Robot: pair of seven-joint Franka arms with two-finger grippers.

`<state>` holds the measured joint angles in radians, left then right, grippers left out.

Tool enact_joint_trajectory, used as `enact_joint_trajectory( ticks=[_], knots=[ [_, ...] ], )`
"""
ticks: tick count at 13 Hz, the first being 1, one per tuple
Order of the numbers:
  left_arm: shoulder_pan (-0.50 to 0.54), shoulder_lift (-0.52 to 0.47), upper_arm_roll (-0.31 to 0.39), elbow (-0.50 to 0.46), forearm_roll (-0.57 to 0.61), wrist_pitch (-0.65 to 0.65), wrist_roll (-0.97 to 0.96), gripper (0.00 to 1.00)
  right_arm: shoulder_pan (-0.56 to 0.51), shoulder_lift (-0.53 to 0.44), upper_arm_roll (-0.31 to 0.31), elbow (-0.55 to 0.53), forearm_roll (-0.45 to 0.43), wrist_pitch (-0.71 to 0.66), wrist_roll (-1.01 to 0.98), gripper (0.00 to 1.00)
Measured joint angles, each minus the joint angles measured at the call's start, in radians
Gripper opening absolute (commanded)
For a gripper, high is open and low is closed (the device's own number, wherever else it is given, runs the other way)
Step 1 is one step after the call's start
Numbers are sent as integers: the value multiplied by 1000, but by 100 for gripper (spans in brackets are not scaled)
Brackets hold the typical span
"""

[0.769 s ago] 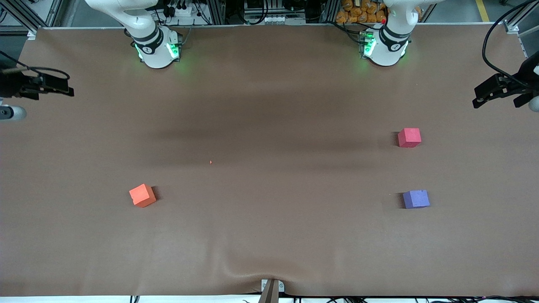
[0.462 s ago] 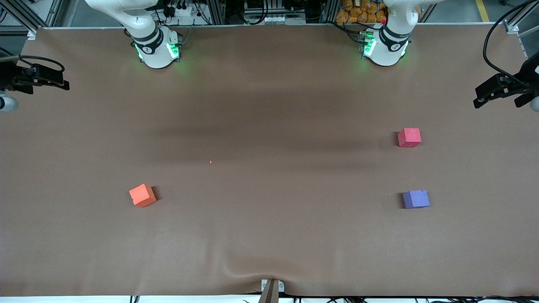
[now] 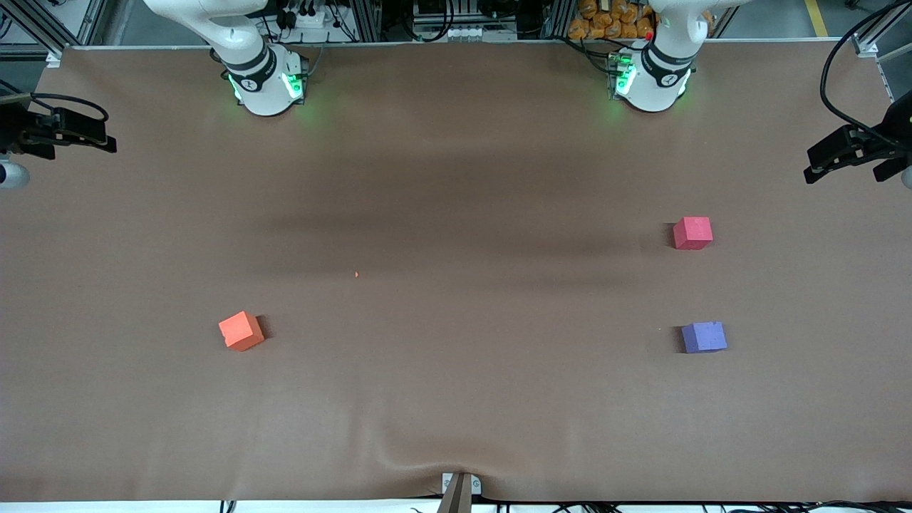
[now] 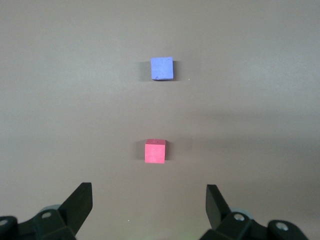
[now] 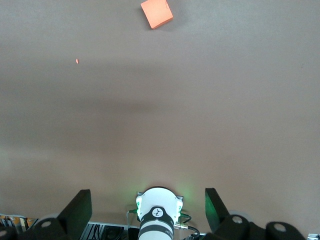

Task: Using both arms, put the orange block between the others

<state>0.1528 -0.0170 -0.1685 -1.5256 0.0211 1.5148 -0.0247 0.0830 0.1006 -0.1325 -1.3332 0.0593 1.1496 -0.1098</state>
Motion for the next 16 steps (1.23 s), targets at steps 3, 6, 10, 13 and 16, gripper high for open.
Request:
enact_joint_trajectory(
  ticks=[3, 6, 10, 13, 16],
  knots=[
    [0, 5, 0, -1, 0, 0, 1, 100, 0, 0, -2, 0, 0, 1, 0, 100],
    [0, 5, 0, -2, 0, 0, 1, 100, 0, 0, -2, 2, 0, 20, 0, 100],
    [14, 5, 1, -2, 0, 0, 1, 100, 0, 20, 1, -7, 2, 136, 0, 100],
    [14, 5, 1, -3, 0, 0, 1, 100, 0, 93, 4, -51, 2, 280, 0, 100],
    [14, 5, 1, -2, 0, 0, 1, 100, 1, 203, 7, -79, 3, 417, 0, 100]
  ],
)
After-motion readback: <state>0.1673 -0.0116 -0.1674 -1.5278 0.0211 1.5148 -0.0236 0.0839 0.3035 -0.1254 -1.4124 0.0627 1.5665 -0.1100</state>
